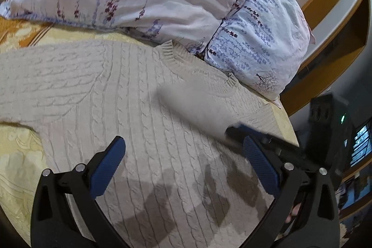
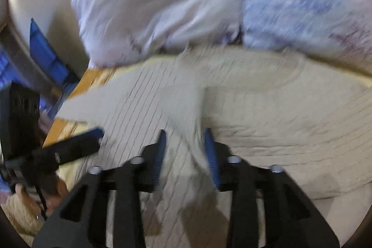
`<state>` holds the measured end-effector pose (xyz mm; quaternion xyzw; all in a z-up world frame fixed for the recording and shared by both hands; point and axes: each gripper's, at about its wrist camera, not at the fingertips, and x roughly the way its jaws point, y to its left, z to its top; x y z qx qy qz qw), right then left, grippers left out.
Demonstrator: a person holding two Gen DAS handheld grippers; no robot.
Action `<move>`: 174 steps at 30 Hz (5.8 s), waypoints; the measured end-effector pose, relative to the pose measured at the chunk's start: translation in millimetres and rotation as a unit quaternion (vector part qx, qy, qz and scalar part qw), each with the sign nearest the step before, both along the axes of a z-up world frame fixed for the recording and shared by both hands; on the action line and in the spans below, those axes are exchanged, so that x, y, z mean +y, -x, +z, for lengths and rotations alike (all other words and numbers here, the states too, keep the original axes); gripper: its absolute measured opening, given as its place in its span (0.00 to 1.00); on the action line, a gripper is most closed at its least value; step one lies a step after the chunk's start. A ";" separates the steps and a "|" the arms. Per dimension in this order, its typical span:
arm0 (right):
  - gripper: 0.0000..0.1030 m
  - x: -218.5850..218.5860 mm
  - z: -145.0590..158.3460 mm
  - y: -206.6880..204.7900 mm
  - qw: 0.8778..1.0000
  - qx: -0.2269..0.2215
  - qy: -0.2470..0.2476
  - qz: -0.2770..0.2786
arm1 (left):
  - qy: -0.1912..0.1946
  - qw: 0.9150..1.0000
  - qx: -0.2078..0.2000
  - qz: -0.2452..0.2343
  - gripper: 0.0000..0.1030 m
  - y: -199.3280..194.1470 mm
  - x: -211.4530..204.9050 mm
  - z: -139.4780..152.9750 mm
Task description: Fold small clothes
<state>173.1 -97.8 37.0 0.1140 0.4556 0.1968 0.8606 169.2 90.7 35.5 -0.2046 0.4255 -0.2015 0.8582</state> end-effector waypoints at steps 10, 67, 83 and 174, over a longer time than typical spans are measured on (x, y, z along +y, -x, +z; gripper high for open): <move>0.45 -124.6 6.1 44.1 0.969 0.062 -0.166 -0.171 | 0.044 0.995 0.089 0.009 0.73 -20.8 -6.0 -23.3; 0.41 -218.0 11.9 101.0 0.908 -0.031 -0.090 -0.408 | -0.060 0.995 0.073 0.024 0.61 -99.9 -15.1 -12.8; 0.60 -179.0 -14.9 48.1 0.946 0.060 -0.050 -0.316 | -0.089 0.989 0.024 0.113 0.73 -0.1 120.6 30.3; 0.74 -145.1 -8.4 68.5 0.970 0.061 -0.073 -0.223 | 0.153 0.985 0.036 0.067 0.08 -85.5 -32.9 16.1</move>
